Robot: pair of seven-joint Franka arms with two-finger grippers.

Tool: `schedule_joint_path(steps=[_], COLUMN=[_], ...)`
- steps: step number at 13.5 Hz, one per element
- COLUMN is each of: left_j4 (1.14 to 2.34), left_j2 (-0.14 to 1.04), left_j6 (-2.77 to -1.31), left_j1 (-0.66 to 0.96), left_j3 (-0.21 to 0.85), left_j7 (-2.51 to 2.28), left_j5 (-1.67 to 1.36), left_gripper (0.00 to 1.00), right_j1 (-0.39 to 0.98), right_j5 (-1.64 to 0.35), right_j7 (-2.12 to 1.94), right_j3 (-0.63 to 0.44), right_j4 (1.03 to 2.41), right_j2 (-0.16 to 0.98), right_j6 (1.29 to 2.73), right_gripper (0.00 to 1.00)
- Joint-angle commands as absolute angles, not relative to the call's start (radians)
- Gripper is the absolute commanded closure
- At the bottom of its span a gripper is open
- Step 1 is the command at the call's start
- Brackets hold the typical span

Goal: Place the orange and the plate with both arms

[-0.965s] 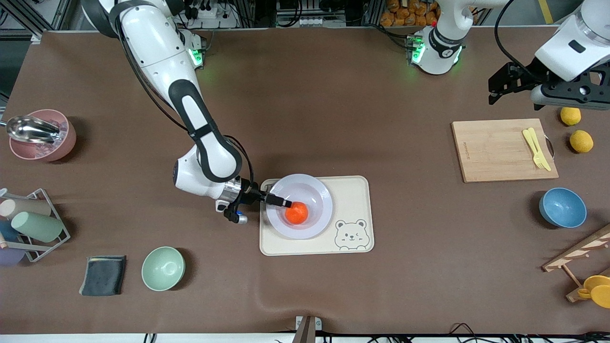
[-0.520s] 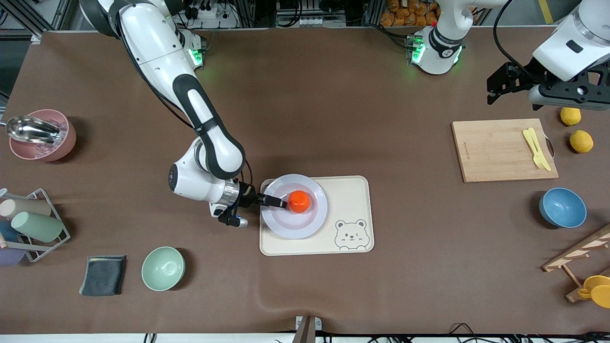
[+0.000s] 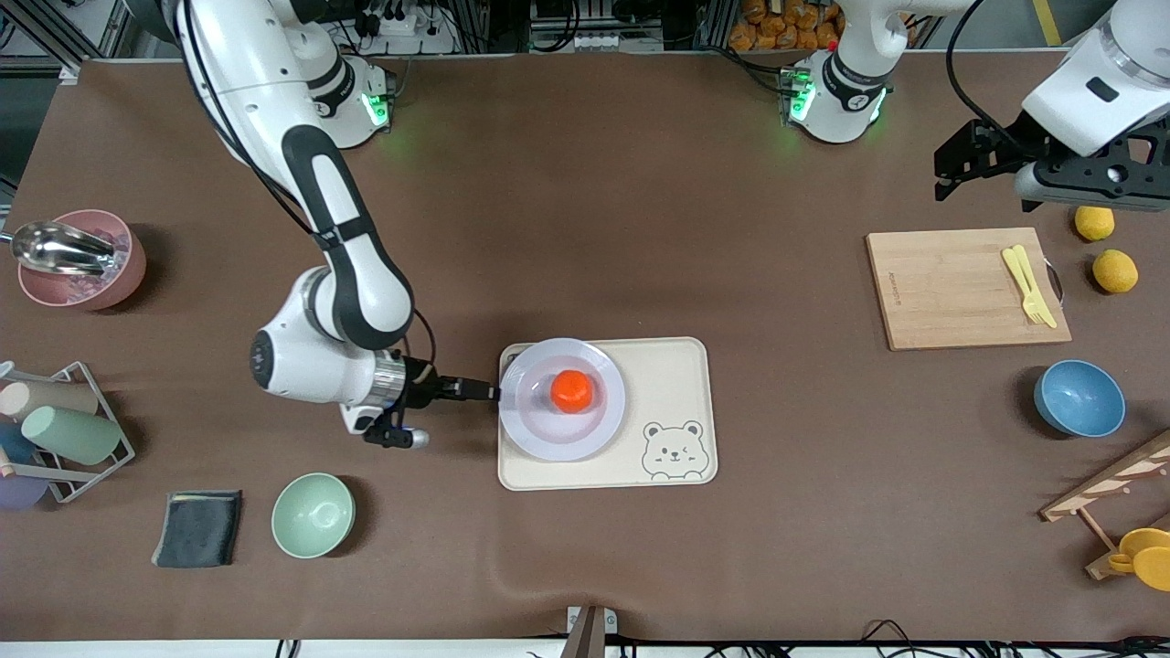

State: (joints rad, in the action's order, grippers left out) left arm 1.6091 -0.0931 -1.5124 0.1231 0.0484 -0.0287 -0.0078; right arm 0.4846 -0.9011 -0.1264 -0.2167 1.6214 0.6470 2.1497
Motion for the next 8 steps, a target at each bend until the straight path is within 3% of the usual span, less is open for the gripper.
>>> schedule_joint_path(steps=[1, 3, 6, 8], left_j4=[1.614, 1.605, 1.579, 1.58], left_j2=[-0.098, -0.098, -0.078, -0.08], left_j6=[-1.514, -1.514, -1.514, -1.514], left_j1=[0.107, 0.104, 0.104, 0.104], left_j3=[0.049, 0.046, 0.046, 0.044], left_j7=[-0.022, -0.021, -0.023, -0.029], left_j5=[-0.018, -0.017, -0.015, -0.015], left_gripper=[0.0, 0.0, 0.0, 0.0], right_j1=[0.456, 0.396, 0.275, 0.172], right_j5=[-0.796, -0.696, -0.438, -0.373], right_j7=[-0.101, -0.106, -0.124, -0.278], right_j3=[-0.273, -0.285, -0.273, -0.246], right_j4=[1.608, 1.597, 1.592, 1.592], right_j2=[0.586, 0.546, 0.496, 0.453], right_j6=[2.019, 1.954, 1.959, 1.954], right_gripper=[0.0, 0.0, 0.0, 0.0])
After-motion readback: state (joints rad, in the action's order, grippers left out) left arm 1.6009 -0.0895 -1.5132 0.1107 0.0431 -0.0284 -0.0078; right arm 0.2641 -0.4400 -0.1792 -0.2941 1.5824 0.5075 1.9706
